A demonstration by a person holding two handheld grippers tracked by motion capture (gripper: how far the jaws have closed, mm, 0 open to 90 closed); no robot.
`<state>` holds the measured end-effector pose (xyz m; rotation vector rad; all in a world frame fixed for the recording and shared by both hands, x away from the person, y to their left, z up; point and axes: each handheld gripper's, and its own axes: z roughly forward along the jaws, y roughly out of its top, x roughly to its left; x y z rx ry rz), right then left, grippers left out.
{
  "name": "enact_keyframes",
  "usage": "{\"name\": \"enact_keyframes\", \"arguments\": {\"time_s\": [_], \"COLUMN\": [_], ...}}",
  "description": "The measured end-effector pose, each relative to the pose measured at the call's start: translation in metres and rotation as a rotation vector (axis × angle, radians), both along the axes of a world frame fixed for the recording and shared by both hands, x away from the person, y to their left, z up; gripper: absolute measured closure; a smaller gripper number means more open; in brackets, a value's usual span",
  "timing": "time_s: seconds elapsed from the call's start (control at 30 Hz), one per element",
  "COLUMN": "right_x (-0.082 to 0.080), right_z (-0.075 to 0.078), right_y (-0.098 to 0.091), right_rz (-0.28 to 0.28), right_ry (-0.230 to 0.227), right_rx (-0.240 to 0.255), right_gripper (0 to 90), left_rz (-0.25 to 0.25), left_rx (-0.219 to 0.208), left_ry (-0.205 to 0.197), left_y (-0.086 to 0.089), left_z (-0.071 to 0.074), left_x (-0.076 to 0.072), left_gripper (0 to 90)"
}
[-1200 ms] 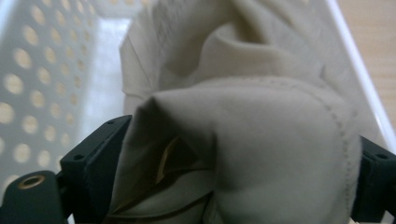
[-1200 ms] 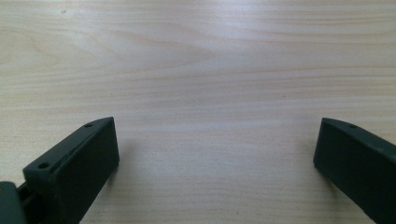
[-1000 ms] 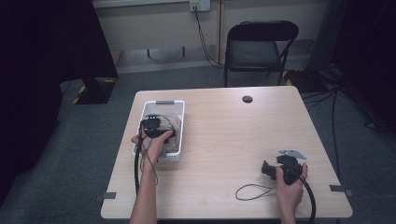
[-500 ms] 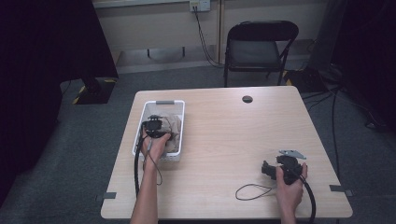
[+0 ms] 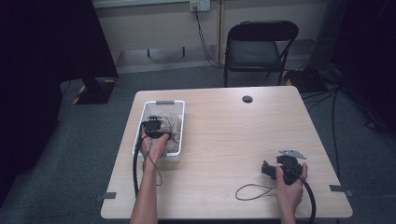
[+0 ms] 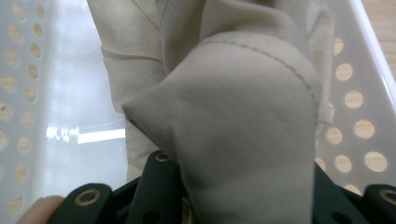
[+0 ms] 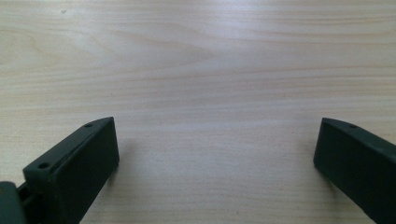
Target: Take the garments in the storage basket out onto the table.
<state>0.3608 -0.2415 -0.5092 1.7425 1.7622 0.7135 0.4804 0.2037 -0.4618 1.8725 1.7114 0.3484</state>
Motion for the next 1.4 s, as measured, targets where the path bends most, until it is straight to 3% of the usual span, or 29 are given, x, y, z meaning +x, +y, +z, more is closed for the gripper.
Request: {"name": "enact_keyframes", "arguments": {"time_s": [0.33,0.63,1.4], "right_x": [0.000,0.000,0.000], "right_z": [0.000,0.000,0.000], "right_y": [0.000,0.000,0.000], "right_rz": [0.000,0.000,0.000], "right_ry": [0.000,0.000,0.000], "right_rx": [0.000,0.000,0.000], "right_gripper": [0.0,0.0,0.0], "left_rz": [0.016,0.004,0.017], "left_rx": [-0.030,-0.025,-0.087], "left_ry": [-0.042,-0.066,-0.129], "left_y": [0.001,0.001,0.008], "left_z": [0.005,0.009,0.017], "left_x": [-0.003,-0.006,-0.017], "left_gripper": [72.9,72.7,73.4]}}
